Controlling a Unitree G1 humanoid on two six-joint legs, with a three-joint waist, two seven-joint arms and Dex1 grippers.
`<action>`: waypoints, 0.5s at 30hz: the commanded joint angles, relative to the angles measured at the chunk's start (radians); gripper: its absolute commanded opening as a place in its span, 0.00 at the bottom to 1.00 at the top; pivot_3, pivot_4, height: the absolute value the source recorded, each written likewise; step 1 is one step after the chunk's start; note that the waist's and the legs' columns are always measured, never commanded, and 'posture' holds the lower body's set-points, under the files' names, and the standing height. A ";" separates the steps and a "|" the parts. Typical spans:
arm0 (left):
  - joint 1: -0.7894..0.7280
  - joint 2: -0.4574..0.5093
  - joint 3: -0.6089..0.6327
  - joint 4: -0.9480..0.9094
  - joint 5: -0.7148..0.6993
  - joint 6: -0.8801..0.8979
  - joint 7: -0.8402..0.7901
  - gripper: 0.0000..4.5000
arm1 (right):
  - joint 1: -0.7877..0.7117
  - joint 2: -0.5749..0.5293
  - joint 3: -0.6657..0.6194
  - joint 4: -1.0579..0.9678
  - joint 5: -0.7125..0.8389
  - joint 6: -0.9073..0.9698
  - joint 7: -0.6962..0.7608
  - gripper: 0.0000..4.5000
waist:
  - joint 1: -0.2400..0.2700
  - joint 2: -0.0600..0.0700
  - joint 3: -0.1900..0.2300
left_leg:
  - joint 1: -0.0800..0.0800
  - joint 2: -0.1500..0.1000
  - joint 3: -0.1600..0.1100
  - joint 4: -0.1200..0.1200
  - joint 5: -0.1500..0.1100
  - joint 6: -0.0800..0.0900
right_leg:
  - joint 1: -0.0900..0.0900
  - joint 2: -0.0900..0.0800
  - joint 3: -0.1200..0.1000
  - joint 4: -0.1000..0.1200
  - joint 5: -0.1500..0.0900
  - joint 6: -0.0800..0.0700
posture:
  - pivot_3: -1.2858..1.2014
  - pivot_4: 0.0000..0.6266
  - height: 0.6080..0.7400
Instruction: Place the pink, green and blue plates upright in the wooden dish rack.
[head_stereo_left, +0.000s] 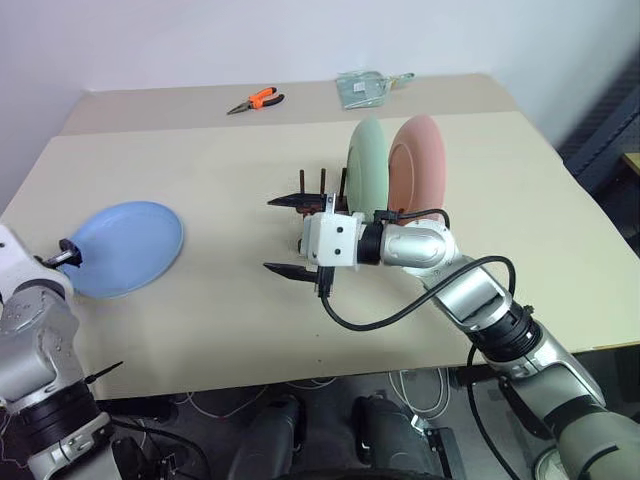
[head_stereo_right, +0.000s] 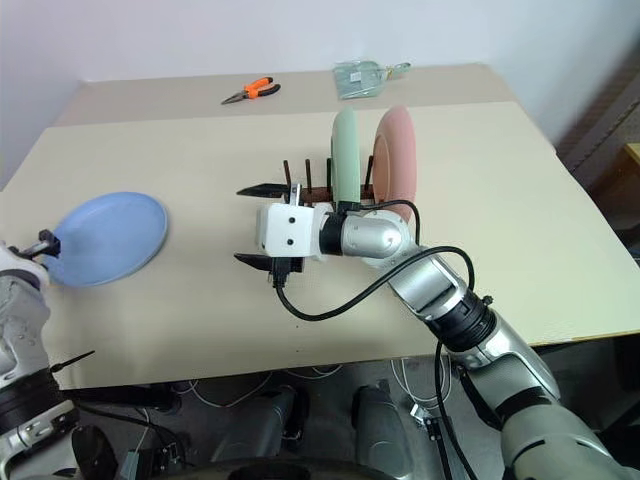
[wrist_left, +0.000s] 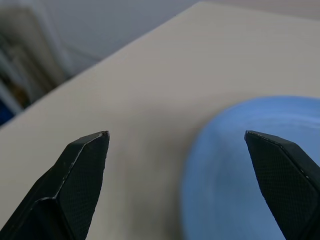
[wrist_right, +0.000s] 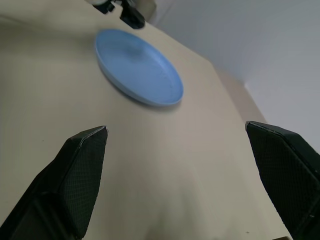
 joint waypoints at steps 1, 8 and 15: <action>-0.019 -0.053 0.107 -0.057 -0.108 0.108 0.043 0.99 | 0.012 0.016 -0.038 -0.011 -0.024 -0.033 0.007 1.00 | -0.001 -0.001 -0.001 | 0.000 0.000 0.000 0.000 -0.001 -0.001 | 0.000 0.000 0.000 0.000 0.000 0.000 | 0.52 0.24 1.00; -0.068 -0.122 0.197 -0.029 -0.261 0.188 0.069 0.60 | 0.047 0.033 -0.060 -0.012 -0.068 -0.040 -0.001 1.00 | -0.003 -0.003 -0.001 | 0.001 0.000 0.000 -0.001 0.001 -0.006 | 0.001 0.000 0.000 0.001 0.000 0.000 | 0.52 0.24 1.00; -0.096 -0.092 0.125 -0.029 -0.315 0.168 0.030 0.01 | 0.058 0.040 -0.084 -0.004 -0.103 0.001 -0.012 1.00 | -0.003 -0.004 -0.001 | 0.002 0.000 0.000 0.000 0.002 -0.007 | 0.001 0.000 0.000 0.001 0.000 0.000 | 0.52 0.24 1.00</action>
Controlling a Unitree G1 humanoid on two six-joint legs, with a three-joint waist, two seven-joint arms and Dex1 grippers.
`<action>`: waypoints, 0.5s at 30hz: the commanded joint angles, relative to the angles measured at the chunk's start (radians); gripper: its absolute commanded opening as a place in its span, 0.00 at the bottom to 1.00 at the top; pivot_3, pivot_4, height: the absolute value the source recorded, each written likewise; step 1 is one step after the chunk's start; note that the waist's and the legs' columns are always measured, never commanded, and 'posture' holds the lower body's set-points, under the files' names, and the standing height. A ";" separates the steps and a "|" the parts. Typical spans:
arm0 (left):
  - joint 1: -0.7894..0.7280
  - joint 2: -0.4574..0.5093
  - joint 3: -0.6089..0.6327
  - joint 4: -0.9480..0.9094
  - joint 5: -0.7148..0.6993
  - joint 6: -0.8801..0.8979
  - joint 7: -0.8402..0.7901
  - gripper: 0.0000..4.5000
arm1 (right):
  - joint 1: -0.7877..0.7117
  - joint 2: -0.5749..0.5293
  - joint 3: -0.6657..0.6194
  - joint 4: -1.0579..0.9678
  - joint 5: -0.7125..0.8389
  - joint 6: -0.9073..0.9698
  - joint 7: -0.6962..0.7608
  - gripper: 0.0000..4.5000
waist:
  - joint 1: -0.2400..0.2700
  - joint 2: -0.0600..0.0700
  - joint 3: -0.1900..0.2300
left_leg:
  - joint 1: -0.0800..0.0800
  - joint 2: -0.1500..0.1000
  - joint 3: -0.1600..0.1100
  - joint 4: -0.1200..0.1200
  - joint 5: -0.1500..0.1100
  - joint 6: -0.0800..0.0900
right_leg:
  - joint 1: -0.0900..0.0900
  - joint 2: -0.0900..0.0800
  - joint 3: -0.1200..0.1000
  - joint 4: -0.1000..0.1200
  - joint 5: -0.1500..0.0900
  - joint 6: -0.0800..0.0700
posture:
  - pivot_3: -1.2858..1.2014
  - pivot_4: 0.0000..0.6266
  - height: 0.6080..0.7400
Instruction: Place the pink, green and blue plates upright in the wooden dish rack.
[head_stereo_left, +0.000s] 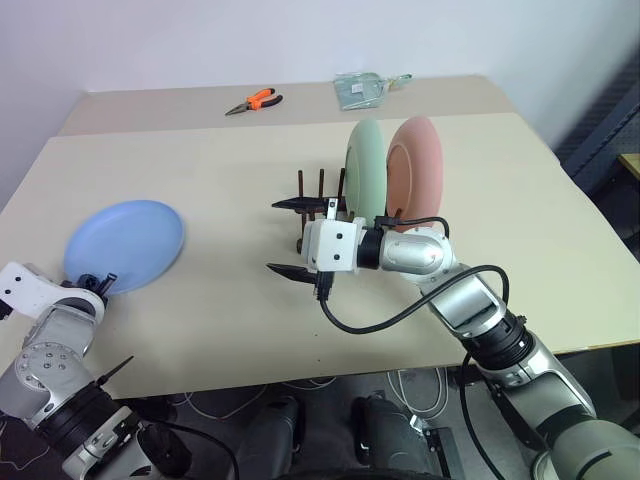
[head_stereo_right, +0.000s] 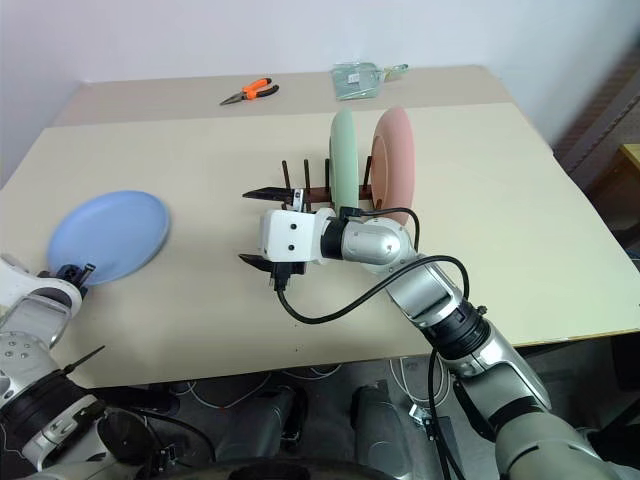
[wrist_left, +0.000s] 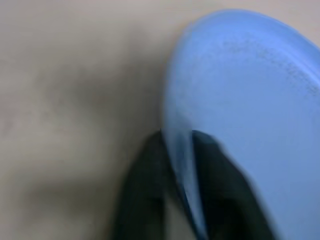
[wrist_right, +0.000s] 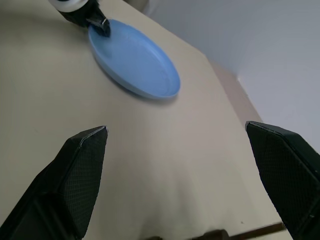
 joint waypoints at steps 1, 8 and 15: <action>-0.010 0.038 -0.084 -0.049 -0.022 -0.041 -0.066 0.01 | -0.005 0.012 -0.040 -0.008 -0.029 -0.009 -0.022 1.00 | 0.000 0.000 0.000 | 0.000 0.000 0.000 0.000 0.000 0.000 | 0.000 0.000 0.000 0.000 0.000 0.000 | 0.52 0.24 1.00; -0.127 0.148 -0.316 -0.167 -0.010 -0.126 -0.194 0.01 | -0.058 0.031 -0.040 0.030 -0.113 -0.093 -0.048 1.00 | -0.002 -0.003 0.002 | 0.000 0.000 0.000 -0.001 0.002 -0.004 | 0.003 0.000 0.000 0.000 0.000 0.000 | 0.52 0.24 1.00; -0.319 0.188 -0.473 -0.200 -0.040 -0.069 -0.213 0.01 | -0.188 0.092 -0.001 0.203 -0.260 -0.195 -0.114 1.00 | -0.009 -0.003 0.002 | 0.000 0.000 0.000 -0.002 0.002 -0.004 | 0.003 0.001 0.000 0.000 0.000 0.000 | 0.52 0.24 1.00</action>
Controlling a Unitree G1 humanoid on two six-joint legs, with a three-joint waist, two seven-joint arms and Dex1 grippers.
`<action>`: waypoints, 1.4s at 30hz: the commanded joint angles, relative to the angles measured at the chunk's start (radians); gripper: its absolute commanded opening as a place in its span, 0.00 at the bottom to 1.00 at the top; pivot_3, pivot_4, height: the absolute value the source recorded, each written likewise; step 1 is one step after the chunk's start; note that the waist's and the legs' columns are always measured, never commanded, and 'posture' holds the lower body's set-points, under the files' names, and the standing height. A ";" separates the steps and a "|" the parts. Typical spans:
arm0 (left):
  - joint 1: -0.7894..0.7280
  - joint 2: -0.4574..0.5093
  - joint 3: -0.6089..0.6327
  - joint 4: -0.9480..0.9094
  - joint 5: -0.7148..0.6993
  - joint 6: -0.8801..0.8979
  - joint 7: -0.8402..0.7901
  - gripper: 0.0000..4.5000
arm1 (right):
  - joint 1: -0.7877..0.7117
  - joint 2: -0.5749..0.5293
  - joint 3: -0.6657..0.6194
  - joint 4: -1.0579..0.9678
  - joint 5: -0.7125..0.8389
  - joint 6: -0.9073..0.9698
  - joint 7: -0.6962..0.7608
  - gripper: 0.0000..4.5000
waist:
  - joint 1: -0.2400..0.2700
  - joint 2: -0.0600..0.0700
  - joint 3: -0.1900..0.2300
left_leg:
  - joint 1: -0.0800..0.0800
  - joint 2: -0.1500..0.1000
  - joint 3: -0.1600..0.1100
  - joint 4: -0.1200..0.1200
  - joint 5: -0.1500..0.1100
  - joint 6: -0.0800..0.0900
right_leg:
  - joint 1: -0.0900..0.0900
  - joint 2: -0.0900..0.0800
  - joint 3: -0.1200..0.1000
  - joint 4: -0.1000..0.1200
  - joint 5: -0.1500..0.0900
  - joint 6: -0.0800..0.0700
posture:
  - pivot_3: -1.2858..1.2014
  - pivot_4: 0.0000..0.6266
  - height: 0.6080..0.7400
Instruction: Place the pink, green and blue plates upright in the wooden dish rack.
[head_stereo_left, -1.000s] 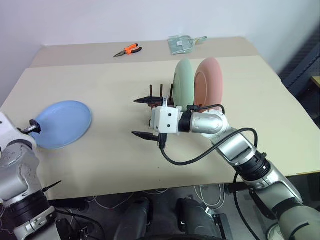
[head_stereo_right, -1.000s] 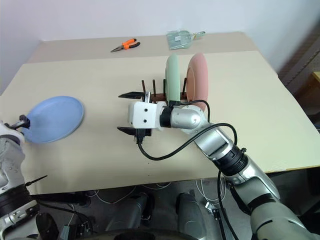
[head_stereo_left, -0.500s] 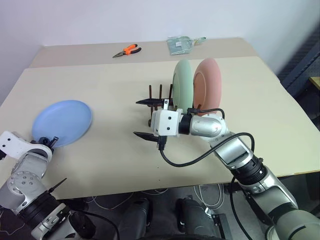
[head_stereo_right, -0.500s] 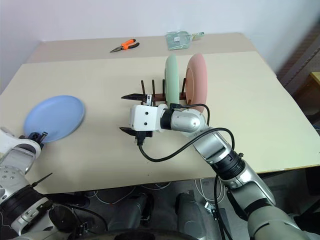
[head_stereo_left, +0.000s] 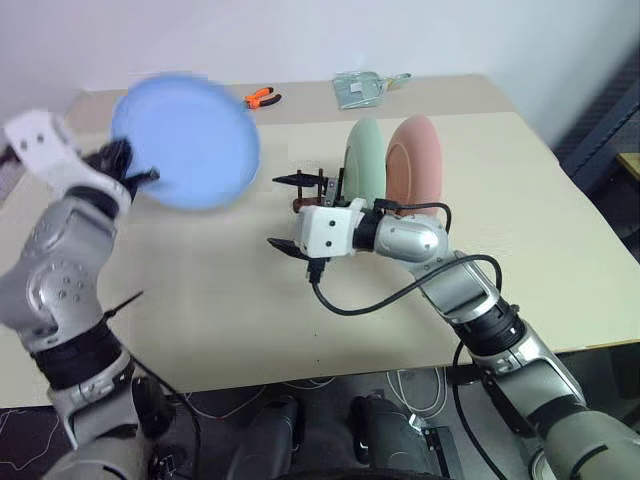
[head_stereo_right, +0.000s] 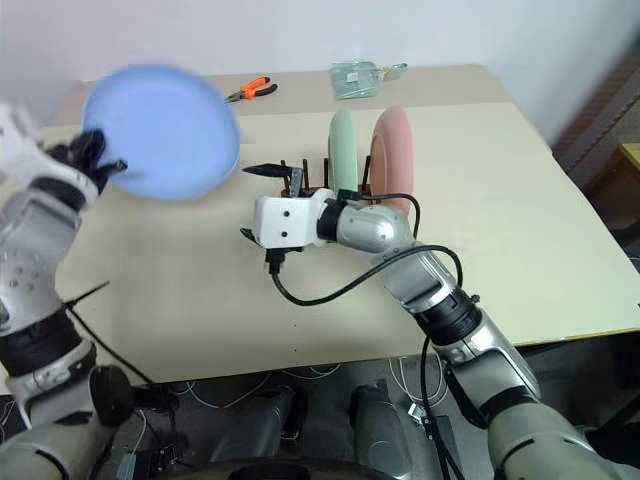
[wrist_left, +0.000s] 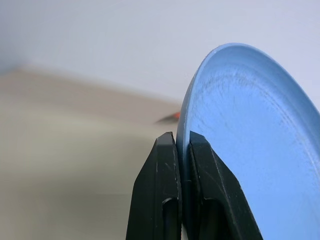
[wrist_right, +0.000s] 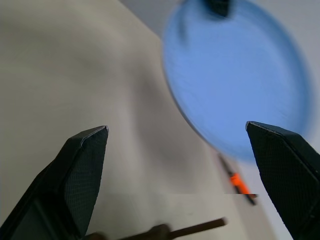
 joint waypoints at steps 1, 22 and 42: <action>-0.035 0.002 -0.024 -0.031 -0.024 0.025 0.006 0.01 | -0.069 0.030 0.007 0.083 -0.080 -0.061 -0.059 1.00 | -0.003 0.000 0.000 | 0.000 0.000 0.000 0.000 0.000 0.000 | 0.000 0.000 0.000 0.000 0.000 0.000 | 0.52 0.24 1.00; -0.092 -0.067 0.096 -0.016 -0.131 -0.092 0.064 0.76 | -0.149 0.096 0.004 0.260 -0.248 -0.143 -0.157 0.00 | 0.002 0.000 0.001 | 0.000 0.001 -0.001 -0.001 0.002 0.000 | -0.001 0.003 0.001 0.001 0.000 0.000 | 0.52 0.24 1.00; 0.601 0.036 -0.415 0.037 0.457 -0.794 -0.346 0.76 | 0.214 0.329 -0.448 -0.541 0.732 0.690 -0.289 0.00 | 0.004 0.000 0.000 | 0.010 0.001 -0.001 -0.014 -0.004 0.002 | 0.000 0.004 0.014 -0.002 0.000 -0.003 | 0.52 0.24 1.00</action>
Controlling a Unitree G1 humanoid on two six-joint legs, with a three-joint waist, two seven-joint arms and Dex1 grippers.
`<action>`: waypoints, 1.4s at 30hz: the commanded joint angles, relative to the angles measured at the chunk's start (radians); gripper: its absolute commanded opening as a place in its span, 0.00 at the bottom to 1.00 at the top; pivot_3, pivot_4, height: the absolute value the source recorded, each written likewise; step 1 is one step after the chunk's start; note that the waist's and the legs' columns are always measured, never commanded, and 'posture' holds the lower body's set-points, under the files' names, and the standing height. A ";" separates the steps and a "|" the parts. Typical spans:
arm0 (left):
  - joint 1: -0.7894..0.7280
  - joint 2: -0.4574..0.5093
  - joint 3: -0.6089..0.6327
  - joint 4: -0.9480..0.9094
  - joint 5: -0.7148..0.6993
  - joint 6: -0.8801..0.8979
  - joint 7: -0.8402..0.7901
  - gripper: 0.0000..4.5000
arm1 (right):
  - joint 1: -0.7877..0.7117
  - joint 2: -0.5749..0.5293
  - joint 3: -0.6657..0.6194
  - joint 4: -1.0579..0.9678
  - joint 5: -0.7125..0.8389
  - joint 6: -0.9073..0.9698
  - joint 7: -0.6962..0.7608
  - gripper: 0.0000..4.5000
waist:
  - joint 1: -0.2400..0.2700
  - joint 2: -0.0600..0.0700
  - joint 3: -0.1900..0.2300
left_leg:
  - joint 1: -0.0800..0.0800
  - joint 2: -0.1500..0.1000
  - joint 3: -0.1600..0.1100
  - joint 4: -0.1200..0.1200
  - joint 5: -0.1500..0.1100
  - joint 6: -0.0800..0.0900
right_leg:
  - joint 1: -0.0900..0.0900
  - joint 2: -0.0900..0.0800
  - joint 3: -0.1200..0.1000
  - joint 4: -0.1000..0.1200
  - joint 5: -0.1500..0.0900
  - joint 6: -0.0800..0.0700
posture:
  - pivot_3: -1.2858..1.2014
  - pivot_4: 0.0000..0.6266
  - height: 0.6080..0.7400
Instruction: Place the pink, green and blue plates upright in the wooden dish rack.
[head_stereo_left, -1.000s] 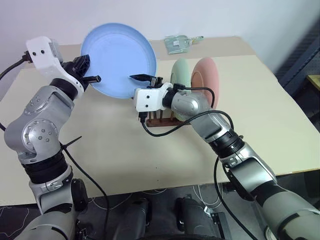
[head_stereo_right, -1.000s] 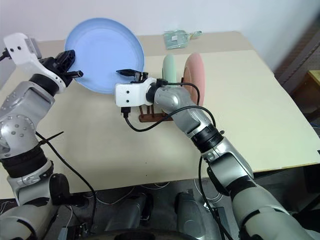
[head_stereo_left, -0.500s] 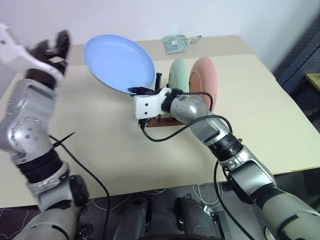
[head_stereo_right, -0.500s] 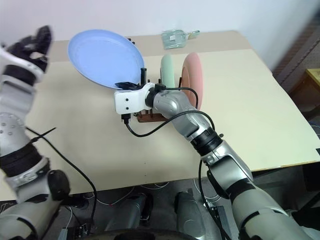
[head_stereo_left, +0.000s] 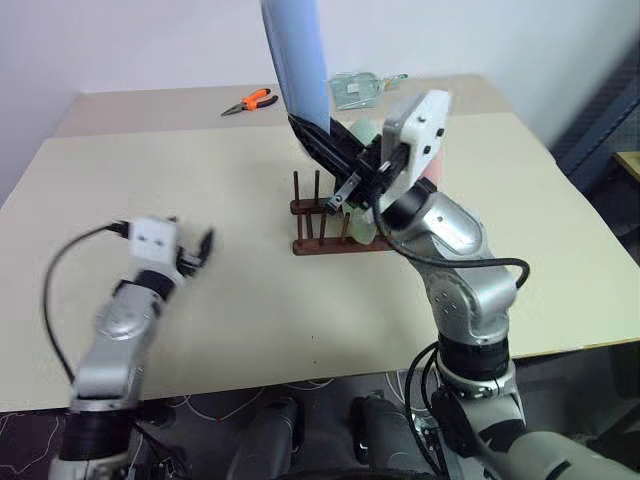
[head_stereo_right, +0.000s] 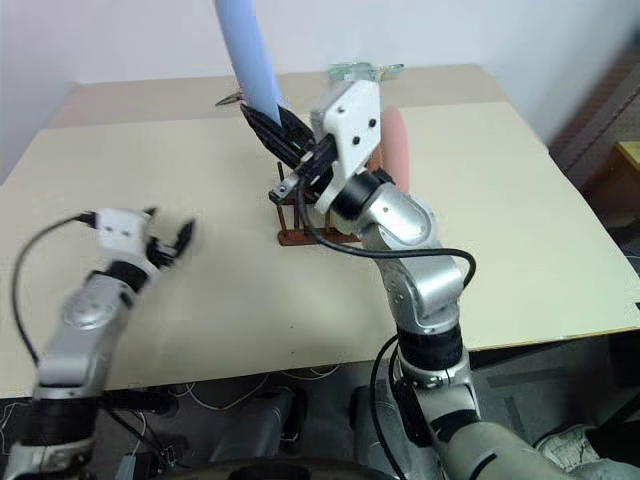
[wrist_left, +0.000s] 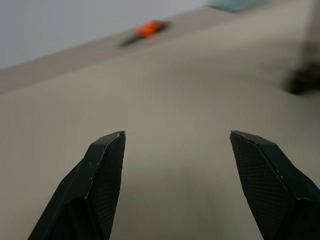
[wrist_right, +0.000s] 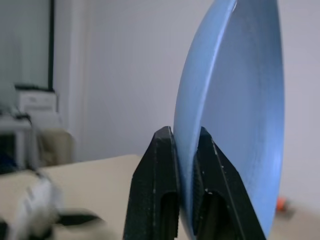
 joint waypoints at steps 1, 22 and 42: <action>0.021 -0.014 -0.035 -0.057 0.025 -0.102 -0.054 0.76 | 0.029 0.025 -0.047 -0.112 0.134 0.138 -0.086 0.00 | -0.002 0.002 0.001 | 0.001 0.000 0.000 0.000 0.000 0.000 | 0.000 0.000 0.000 0.000 0.000 -0.001 | 0.52 0.24 1.00; 0.051 -0.042 -0.076 -0.056 0.041 -0.114 -0.154 0.76 | 0.097 0.048 -0.009 -0.138 0.262 0.287 -0.314 0.00 | -0.002 0.003 0.000 | 0.001 0.001 0.001 -0.002 0.002 0.002 | -0.001 0.001 0.001 0.001 -0.001 -0.002 | 0.52 0.24 1.00; 0.047 -0.048 -0.105 -0.066 0.053 -0.116 -0.199 0.76 | -0.015 0.078 -0.043 0.010 0.323 0.418 -0.421 0.00 | -0.004 0.003 0.001 | 0.001 0.001 0.001 -0.002 0.002 0.003 | -0.002 0.001 0.001 0.001 -0.001 -0.002 | 0.52 0.24 1.00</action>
